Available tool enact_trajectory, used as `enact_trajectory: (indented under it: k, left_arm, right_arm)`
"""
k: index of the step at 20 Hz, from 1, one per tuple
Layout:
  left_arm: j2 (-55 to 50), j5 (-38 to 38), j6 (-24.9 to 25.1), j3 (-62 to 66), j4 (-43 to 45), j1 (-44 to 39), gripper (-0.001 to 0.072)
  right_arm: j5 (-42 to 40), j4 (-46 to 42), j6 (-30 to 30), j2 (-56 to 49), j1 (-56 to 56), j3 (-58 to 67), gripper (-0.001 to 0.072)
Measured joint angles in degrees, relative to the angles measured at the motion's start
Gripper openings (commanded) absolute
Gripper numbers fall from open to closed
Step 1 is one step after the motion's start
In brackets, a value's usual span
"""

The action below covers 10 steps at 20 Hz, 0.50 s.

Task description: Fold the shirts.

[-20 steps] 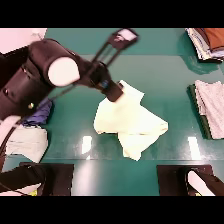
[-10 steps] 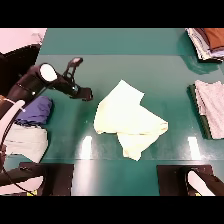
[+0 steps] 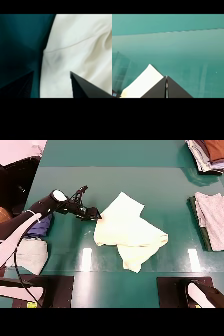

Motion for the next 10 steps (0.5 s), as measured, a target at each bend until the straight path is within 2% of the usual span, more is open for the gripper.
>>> enact_trajectory:
  k: [2, 3, 4, 5, 10]
  left_arm:
    - [-0.94, 0.48, 0.61, -0.09, -1.42, -0.94, 0.0536]
    - [-1.25, 0.85, 0.76, -0.09, -1.62, -1.55, 0.0344]
    - [-1.62, 1.77, 0.85, -0.13, -1.38, -2.21, 0.0082]
    - [-1.88, 2.16, 1.01, 0.0, -0.57, -2.69, 0.0022]
    - [-0.02, 0.26, 0.98, 5.18, -0.87, -0.39, 0.0022]
  right_arm:
    - [0.04, 0.0, 0.0, 0.0, 0.0, 0.0, 0.0013]
    - [0.07, -0.02, 0.0, 0.0, 0.0, 0.0, 0.0013]
    - [0.11, 0.0, 0.0, 0.0, 0.0, 0.0, 0.0013]
    - [0.26, 0.0, 0.0, 0.0, 0.0, 0.0, 0.0013]
    - [3.89, -0.33, 0.0, -0.22, 0.0, -0.42, 0.0013]
